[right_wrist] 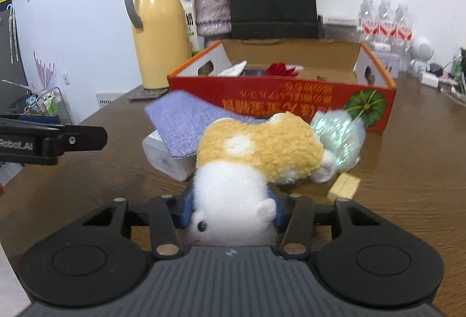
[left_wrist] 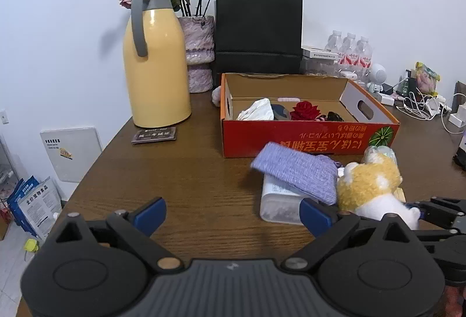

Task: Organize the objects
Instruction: 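Grasp the purple cloth pouch with the left gripper while the right gripper grasps the plush toy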

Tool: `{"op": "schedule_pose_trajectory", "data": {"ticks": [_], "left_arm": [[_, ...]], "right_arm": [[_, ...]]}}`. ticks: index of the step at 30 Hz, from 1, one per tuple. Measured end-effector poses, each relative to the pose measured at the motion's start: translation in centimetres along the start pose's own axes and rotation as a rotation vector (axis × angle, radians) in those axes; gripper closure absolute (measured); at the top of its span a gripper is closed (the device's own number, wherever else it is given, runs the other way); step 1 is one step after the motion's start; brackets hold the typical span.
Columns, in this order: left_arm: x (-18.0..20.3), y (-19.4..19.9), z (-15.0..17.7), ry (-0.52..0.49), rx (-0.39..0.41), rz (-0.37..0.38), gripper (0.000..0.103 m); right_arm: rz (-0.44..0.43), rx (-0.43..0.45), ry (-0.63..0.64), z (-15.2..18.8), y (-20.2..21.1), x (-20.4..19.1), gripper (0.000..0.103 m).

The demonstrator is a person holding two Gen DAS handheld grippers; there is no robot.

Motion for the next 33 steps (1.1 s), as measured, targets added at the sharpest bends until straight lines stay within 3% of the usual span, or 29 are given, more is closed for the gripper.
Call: {"op": "schedule_pose_trajectory", "data": {"ticks": [17,28,33], "left_arm": [[4.8,-4.5,-3.4,-0.122,-0.018,0.036,0.000],[8.5,-9.4,-5.0,-0.243,-0.046,0.028,0.000],[9.2,-11.2,-4.6,-0.251,-0.062,0.013,0.003]], "right_arm": [[0.015,0.119,0.017,-2.8,2.7,4.0,0.054],[0.033,0.137,0.002,-3.7,1.4,7.3,0.054],[0.032,0.147,-0.013,-3.8,0.5,8.1,0.054]]}}
Point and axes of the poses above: each gripper's, at about its wrist camera, not at the fingertips, and y roughly against the way its jaws point, x to its right, z to its underside, the point moved 2 cm from there along -y, roughly the way its jaws point, and after that the axes turned 12 degrees about -y, right-handed, at the moved point
